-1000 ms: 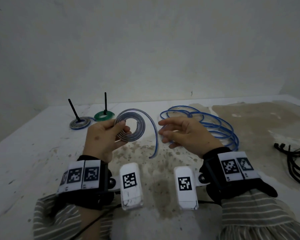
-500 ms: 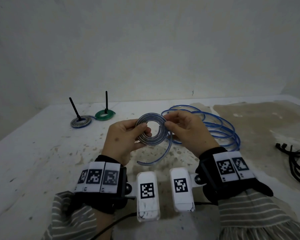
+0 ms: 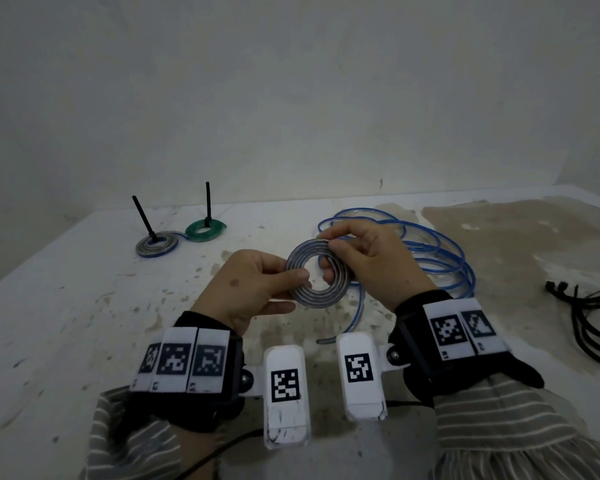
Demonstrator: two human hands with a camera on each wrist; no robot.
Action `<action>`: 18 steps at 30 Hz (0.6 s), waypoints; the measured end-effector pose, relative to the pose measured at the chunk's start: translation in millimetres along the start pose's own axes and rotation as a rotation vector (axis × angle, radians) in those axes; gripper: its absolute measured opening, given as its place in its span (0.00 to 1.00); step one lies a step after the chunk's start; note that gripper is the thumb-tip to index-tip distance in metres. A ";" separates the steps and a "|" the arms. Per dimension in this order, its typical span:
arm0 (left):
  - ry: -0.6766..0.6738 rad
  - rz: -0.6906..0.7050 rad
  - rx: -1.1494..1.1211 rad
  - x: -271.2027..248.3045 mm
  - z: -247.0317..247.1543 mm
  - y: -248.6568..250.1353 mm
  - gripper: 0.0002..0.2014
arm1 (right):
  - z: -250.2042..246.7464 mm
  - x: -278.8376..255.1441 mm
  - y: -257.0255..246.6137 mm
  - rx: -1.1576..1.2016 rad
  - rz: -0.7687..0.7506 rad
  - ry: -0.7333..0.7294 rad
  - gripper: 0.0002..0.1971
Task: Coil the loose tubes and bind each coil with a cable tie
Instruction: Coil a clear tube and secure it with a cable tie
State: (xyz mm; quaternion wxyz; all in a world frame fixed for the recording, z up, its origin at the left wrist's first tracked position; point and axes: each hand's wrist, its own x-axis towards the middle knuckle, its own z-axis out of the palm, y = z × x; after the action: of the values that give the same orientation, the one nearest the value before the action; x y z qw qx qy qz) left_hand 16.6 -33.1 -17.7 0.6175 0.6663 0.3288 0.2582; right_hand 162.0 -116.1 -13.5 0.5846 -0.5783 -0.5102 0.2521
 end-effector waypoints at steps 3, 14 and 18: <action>-0.012 -0.023 -0.035 -2.1 3.9 1.6 0.03 | 1.0 0.5 1.5 -0.029 -0.024 0.018 0.09; 0.064 0.023 -0.472 3.9 11.3 5.3 0.01 | 14.8 3.9 1.8 0.298 0.049 0.077 0.14; 0.007 0.005 -0.412 3.1 12.6 3.2 0.04 | 13.5 3.8 3.0 0.244 0.050 0.097 0.16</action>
State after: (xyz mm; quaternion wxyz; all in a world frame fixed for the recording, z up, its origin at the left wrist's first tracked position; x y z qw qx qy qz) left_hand 28.4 -39.0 -16.0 0.7388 0.5259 0.2696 0.3238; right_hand 152.3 -106.5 -17.7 0.6681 -0.5270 -0.4323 0.2984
